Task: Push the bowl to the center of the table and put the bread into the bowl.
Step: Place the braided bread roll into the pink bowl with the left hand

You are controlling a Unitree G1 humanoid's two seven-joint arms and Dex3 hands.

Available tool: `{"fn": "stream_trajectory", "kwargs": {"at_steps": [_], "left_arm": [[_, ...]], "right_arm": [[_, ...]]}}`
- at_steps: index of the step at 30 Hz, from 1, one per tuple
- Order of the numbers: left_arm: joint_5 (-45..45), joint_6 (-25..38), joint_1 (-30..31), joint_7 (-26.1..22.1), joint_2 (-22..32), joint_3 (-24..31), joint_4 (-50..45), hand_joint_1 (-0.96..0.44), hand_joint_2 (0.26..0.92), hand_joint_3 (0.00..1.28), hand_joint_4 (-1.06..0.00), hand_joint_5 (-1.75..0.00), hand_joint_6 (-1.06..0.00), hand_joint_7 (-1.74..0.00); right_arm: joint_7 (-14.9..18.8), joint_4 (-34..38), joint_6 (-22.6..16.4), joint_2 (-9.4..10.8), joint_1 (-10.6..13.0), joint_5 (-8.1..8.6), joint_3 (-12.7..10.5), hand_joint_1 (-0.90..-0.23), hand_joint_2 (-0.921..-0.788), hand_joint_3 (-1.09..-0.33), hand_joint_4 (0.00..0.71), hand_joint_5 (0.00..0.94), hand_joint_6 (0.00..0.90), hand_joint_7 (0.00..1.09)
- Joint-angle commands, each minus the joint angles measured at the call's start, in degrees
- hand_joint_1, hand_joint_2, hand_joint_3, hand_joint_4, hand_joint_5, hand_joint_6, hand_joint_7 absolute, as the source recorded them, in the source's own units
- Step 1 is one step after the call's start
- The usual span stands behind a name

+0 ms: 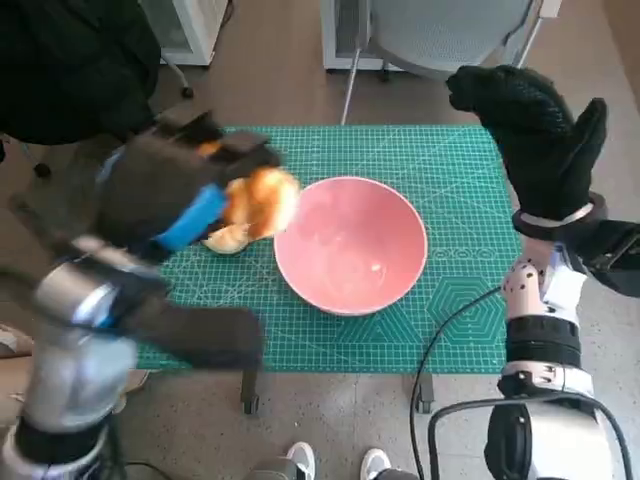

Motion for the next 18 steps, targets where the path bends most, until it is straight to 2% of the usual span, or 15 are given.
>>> {"fn": "stream_trajectory", "kwargs": {"at_steps": [1, 3, 4, 6, 8, 13, 18], "left_arm": [[1.7, -3.6, -6.6, 3.3, -3.1, -4.9, 9.1, 0.0, 0.749, 0.26, -0.75, -1.27, -0.87, -0.81], [2.1, -5.2, -8.9, 4.4, -4.0, -6.5, 12.9, 0.0, 0.662, 0.47, -0.67, -1.4, -0.84, -0.85], [2.2, -5.9, -9.7, 4.9, -4.3, -7.1, 14.4, 0.0, 0.686, 0.43, -0.67, -1.39, -0.82, -0.88], [1.5, -6.7, -11.4, 5.0, -5.1, -7.6, 17.2, 0.0, 0.81, 0.25, -0.67, -1.32, -0.73, -0.97], [0.5, -7.0, -13.3, 4.8, -6.5, -8.3, 20.5, 0.0, 0.864, 0.18, -0.65, -1.29, -0.67, -1.06], [0.3, -10.0, -18.2, 5.0, -8.8, -11.3, 29.1, 0.0, 0.911, 0.15, -0.59, -1.22, -0.58, -1.27], [-0.8, -11.9, -20.4, 6.2, -10.7, -12.6, 34.7, 0.0, 0.918, 0.14, -0.58, -1.26, -0.58, -1.25]], "right_arm": [[0.8, 0.3, 0.6, -0.2, 0.7, 0.31, 0.0, -0.707, -0.921, -0.874, 0.251, 0.0, 0.313, 0.0], [0.9, 0.2, 0.6, -0.2, 0.8, 0.35, 0.0, -0.707, -0.921, -0.874, 0.251, 0.0, 0.311, 0.0], [0.9, 0.2, 0.6, -0.2, 0.8, 0.36, 0.0, -0.707, -0.921, -0.875, 0.251, 0.0, 0.311, 0.0], [0.9, 0.0, 0.5, -0.2, 0.9, 0.33, 0.0, -0.707, -0.921, -0.876, 0.25, 0.0, 0.309, 0.0], [0.9, -0.1, 0.5, -0.3, 1.0, 0.32, 0.0, -0.706, -0.921, -0.876, 0.25, 0.0, 0.308, 0.0], [0.9, -0.5, 0.3, -0.3, 1.3, 0.24, 0.0, -0.704, -0.921, -0.877, 0.249, 0.0, 0.307, 0.0], [0.6, -1.1, 0.2, -0.5, 1.7, 0.19, 0.0, -0.702, -0.921, -0.877, 0.249, 0.0, 0.307, 0.0]]}}
